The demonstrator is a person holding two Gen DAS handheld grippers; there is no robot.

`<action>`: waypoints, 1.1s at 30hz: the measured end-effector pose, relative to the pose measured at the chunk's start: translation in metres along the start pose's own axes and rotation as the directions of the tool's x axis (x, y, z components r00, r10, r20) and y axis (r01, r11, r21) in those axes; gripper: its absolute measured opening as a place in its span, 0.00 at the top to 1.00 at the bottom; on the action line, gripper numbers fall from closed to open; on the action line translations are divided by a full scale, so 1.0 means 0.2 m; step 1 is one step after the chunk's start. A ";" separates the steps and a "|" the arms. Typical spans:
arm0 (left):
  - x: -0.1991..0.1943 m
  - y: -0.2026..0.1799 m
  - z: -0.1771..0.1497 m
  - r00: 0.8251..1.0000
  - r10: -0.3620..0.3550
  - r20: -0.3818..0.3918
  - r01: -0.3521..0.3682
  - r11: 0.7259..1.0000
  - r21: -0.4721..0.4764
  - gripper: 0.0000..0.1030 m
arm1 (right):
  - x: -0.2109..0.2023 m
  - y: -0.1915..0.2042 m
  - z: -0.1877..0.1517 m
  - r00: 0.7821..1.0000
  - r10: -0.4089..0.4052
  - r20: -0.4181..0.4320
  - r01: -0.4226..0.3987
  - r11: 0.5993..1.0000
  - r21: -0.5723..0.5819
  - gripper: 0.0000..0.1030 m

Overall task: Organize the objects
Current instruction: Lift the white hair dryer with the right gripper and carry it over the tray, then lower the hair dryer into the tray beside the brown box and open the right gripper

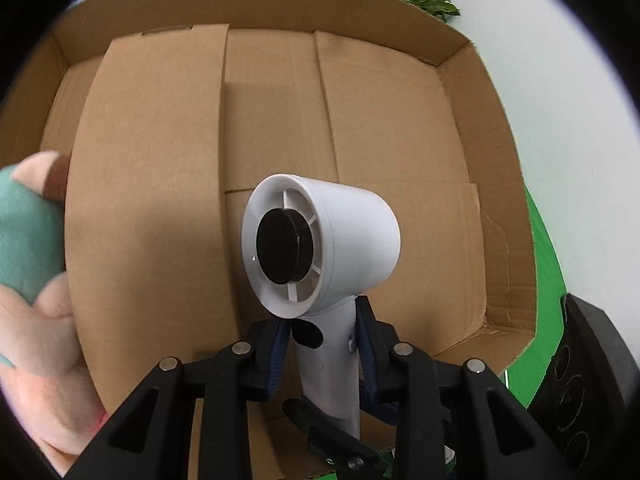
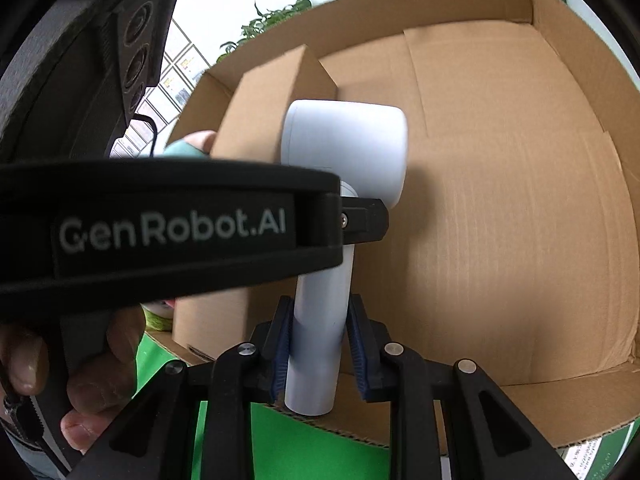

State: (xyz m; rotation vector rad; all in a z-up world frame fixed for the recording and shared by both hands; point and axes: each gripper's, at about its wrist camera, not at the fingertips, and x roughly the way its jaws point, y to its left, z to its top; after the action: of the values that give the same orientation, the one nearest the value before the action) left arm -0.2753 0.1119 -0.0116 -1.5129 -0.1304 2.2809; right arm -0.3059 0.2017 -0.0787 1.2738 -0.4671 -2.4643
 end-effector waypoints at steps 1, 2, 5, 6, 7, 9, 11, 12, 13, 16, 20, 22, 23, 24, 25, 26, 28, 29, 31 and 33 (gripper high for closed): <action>-0.01 0.00 -0.01 1.000 0.001 0.007 -0.001 1.000 -0.002 0.69 | 0.01 -0.01 0.00 1.000 -0.004 0.001 0.004 1.000 0.000 0.78; -0.01 0.00 -0.01 1.000 0.000 0.007 0.000 1.000 -0.004 0.69 | 0.02 -0.02 0.01 1.000 -0.006 0.002 0.006 1.000 -0.002 0.78; -0.02 0.03 -0.03 1.000 -0.013 0.007 0.013 1.000 -0.014 0.69 | 0.03 -0.03 0.02 1.000 -0.023 0.004 0.023 1.000 -0.017 0.78; -0.02 0.04 -0.04 1.000 -0.013 0.006 0.013 1.000 -0.014 0.69 | 0.03 -0.03 0.03 1.000 -0.026 0.005 0.026 0.999 -0.018 0.78; -0.03 0.04 -0.04 1.000 -0.013 0.006 0.014 1.000 -0.017 0.69 | 0.04 -0.03 0.03 1.000 -0.027 0.005 0.027 0.999 -0.019 0.78; -0.04 0.04 -0.04 1.000 -0.015 0.009 0.016 1.000 -0.019 0.69 | 0.04 -0.04 0.05 1.000 -0.030 0.007 0.030 0.999 -0.024 0.78; -0.05 0.04 -0.04 1.000 -0.021 0.017 0.021 1.000 -0.021 0.69 | 0.04 -0.05 0.06 0.999 -0.038 0.013 0.038 0.999 -0.033 0.78; -0.04 0.05 -0.02 1.000 -0.024 0.019 0.024 0.999 -0.021 0.69 | 0.04 -0.05 0.06 0.999 -0.041 0.016 0.042 0.998 -0.036 0.78; -0.05 0.05 -0.03 0.999 -0.028 0.021 0.029 0.999 -0.023 0.69 | 0.04 -0.05 0.07 0.999 -0.045 0.018 0.046 0.998 -0.036 0.78; -0.06 0.06 -0.01 0.999 -0.044 0.021 0.045 0.999 -0.029 0.69 | 0.04 -0.07 0.08 0.998 -0.053 0.027 0.053 0.998 -0.029 0.78; -0.06 0.07 0.00 0.998 -0.056 0.011 0.056 0.998 -0.025 0.69 | 0.04 -0.09 0.11 0.997 -0.068 0.034 0.069 0.997 -0.019 0.78; -0.06 0.07 0.01 0.998 -0.061 0.004 0.061 0.998 -0.030 0.69 | 0.04 -0.11 0.12 0.997 -0.070 0.032 0.070 0.998 -0.007 0.77; -0.05 0.07 0.02 0.998 -0.061 0.003 0.061 0.998 -0.031 0.69 | 0.04 -0.12 0.13 0.997 -0.071 0.032 0.071 0.997 0.000 0.77; -0.05 0.07 0.02 0.998 -0.062 0.000 0.062 0.998 -0.031 0.69 | 0.04 -0.13 0.14 0.997 -0.071 0.031 0.070 0.998 0.005 0.76; -0.05 0.07 0.02 0.998 -0.062 -0.002 0.062 0.998 -0.033 0.69 | 0.04 -0.13 0.14 0.997 -0.068 0.030 0.067 0.998 0.009 0.75; -0.05 0.07 0.02 0.998 -0.061 0.000 0.061 0.998 -0.034 0.69 | 0.04 -0.14 0.15 0.997 -0.065 0.029 0.065 0.998 0.013 0.72; -0.05 0.06 0.02 0.999 -0.054 0.004 0.054 0.998 -0.030 0.69 | 0.05 -0.16 0.15 0.998 -0.049 0.028 0.048 0.999 0.016 0.71; -0.07 0.06 0.01 0.999 -0.049 0.009 0.049 0.998 -0.026 0.69 | 0.05 -0.17 0.16 0.999 -0.045 0.029 0.044 0.999 0.014 0.71; -0.10 0.04 0.00 0.999 -0.033 0.027 0.033 0.999 -0.008 0.66 | 0.03 -0.17 0.16 0.999 -0.033 0.037 0.033 0.999 0.003 0.71; -0.13 0.03 0.00 0.999 -0.024 0.043 0.024 1.000 0.005 0.60 | 0.02 -0.18 0.17 0.999 -0.021 0.046 0.021 1.000 -0.006 0.70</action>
State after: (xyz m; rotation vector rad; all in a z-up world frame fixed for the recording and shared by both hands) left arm -0.2672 0.0957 0.0093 -1.4526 -0.1550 2.2944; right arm -0.3401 0.2361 -0.0783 1.2279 -0.4588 -2.5149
